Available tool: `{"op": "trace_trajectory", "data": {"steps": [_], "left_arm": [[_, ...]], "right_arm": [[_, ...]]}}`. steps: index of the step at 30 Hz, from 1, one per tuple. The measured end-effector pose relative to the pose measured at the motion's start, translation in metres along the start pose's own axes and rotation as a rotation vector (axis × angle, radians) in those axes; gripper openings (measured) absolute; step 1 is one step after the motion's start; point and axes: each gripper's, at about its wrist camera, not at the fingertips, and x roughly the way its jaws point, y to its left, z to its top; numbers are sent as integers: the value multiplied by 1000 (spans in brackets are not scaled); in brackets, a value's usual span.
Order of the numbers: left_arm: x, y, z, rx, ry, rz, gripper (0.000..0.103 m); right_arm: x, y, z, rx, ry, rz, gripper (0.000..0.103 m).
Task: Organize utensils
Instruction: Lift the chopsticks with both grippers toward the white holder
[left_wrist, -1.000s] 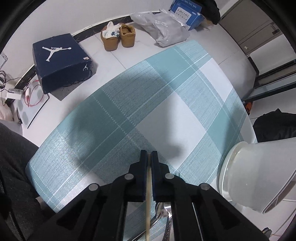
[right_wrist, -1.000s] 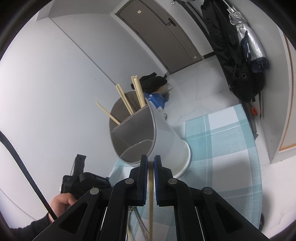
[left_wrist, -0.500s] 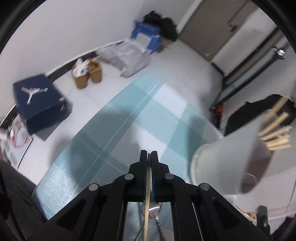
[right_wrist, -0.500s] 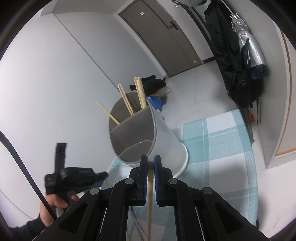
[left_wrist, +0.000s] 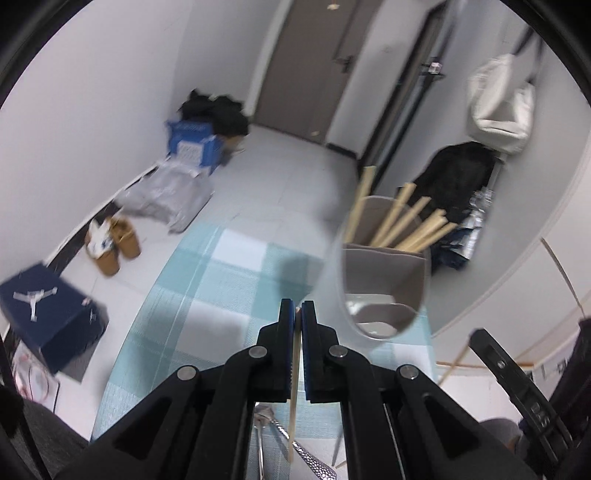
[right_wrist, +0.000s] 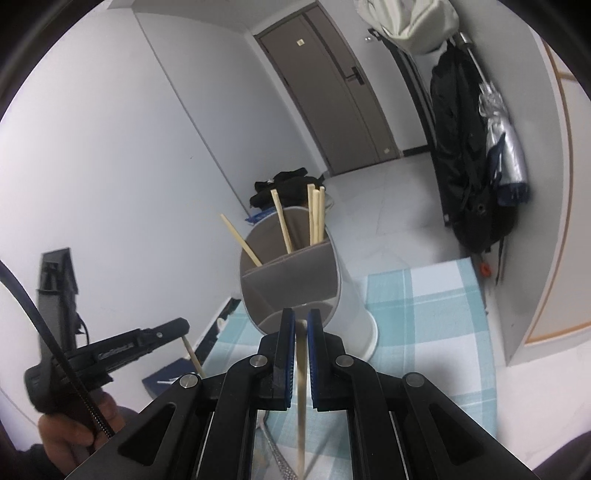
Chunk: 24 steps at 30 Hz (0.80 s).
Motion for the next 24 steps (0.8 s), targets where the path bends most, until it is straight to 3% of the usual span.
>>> {"op": "trace_trajectory", "data": {"steps": [9, 13, 24], "left_arm": [[-14, -10, -1, 84, -6, -55, 1], [-18, -15, 1, 85, 53, -47, 1], [-40, -29, 17, 119, 16, -84, 1]], "right_arm": [[-17, 20, 3, -49, -39, -56, 6], [-21, 22, 6, -40, -50, -71, 6], [-30, 24, 20, -36, -78, -81, 6]]}}
